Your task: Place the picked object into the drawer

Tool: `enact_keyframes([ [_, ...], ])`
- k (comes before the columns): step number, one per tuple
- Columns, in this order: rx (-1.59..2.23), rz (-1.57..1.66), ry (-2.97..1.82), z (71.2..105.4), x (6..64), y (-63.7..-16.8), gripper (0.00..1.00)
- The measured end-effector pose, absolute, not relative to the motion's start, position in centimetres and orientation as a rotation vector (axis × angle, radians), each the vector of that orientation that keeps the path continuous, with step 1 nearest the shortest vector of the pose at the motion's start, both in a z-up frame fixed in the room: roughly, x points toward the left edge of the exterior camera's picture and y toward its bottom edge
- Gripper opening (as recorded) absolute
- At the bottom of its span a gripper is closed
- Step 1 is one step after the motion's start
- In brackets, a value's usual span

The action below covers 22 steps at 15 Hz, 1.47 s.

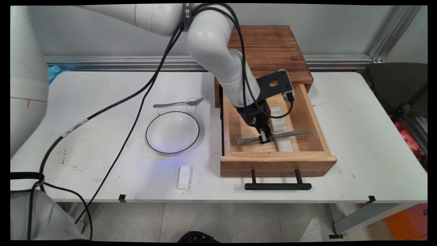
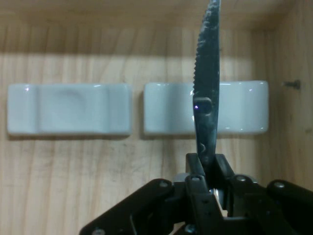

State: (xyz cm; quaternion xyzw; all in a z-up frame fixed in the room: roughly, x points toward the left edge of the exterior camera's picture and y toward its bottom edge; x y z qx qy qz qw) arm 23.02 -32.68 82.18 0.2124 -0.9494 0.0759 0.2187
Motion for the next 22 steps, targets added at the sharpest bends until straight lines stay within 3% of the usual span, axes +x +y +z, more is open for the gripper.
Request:
enact_keyframes([
  [22,0.594,0.17,-2.632,78.4,22.3,-33.8,0.0],
])
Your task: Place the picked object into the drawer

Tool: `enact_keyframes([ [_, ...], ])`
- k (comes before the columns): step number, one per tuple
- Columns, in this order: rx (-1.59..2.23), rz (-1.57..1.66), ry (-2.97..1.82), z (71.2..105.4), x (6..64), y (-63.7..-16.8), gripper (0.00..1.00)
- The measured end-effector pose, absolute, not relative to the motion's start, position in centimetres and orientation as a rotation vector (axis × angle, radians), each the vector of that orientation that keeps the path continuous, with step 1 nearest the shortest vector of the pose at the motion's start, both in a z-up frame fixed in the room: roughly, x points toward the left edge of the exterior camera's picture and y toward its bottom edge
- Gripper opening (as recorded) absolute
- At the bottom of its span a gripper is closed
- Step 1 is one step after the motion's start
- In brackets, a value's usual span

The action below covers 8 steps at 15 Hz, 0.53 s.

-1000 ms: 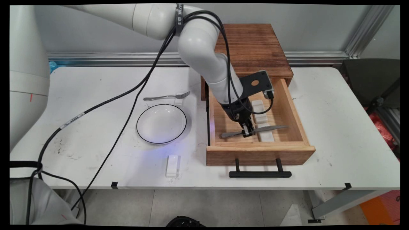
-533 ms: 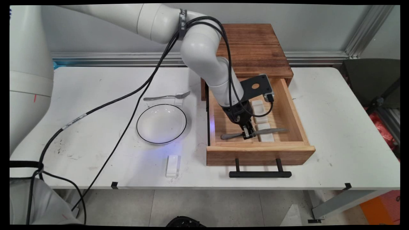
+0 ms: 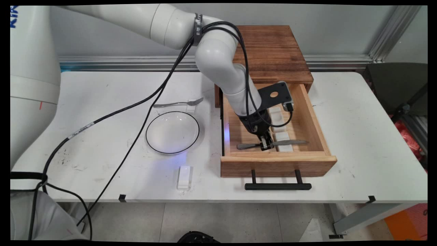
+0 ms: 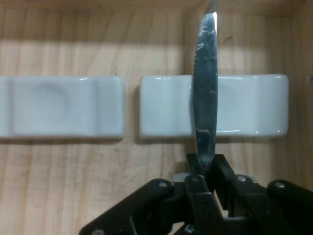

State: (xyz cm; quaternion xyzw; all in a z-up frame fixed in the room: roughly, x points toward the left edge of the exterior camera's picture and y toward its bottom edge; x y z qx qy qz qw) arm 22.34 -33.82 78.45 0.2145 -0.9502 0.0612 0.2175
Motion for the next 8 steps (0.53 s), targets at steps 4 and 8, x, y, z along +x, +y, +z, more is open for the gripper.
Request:
enact_keyframes([
  [4,0.593,0.173,-2.625,78.35,22.3,-33.94,1.0],
  [8,0.595,0.179,-2.615,78.45,22.23,-34.13,1.0],
])
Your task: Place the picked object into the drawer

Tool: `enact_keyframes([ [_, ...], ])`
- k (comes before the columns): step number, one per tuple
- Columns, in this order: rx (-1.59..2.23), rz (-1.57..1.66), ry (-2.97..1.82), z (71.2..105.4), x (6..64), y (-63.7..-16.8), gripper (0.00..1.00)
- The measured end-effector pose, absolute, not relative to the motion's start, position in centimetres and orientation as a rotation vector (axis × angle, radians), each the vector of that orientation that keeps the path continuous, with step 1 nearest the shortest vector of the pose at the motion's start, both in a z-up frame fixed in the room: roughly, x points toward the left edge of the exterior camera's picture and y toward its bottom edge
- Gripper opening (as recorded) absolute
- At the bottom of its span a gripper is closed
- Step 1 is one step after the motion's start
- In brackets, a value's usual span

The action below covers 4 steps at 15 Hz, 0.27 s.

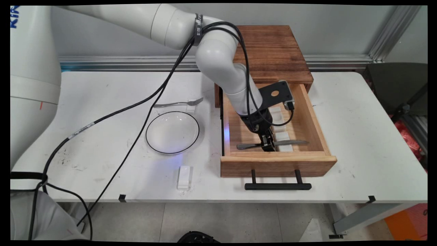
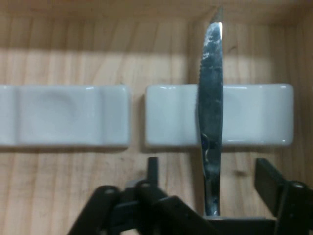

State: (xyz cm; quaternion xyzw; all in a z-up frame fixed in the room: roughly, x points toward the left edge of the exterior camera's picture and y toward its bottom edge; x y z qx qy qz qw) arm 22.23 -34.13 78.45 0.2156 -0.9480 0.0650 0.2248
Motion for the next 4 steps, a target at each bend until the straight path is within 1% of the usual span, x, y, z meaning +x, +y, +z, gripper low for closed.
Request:
enact_keyframes([
  [4,0.596,0.189,-2.602,78.97,22.16,-34.3,1.0],
])
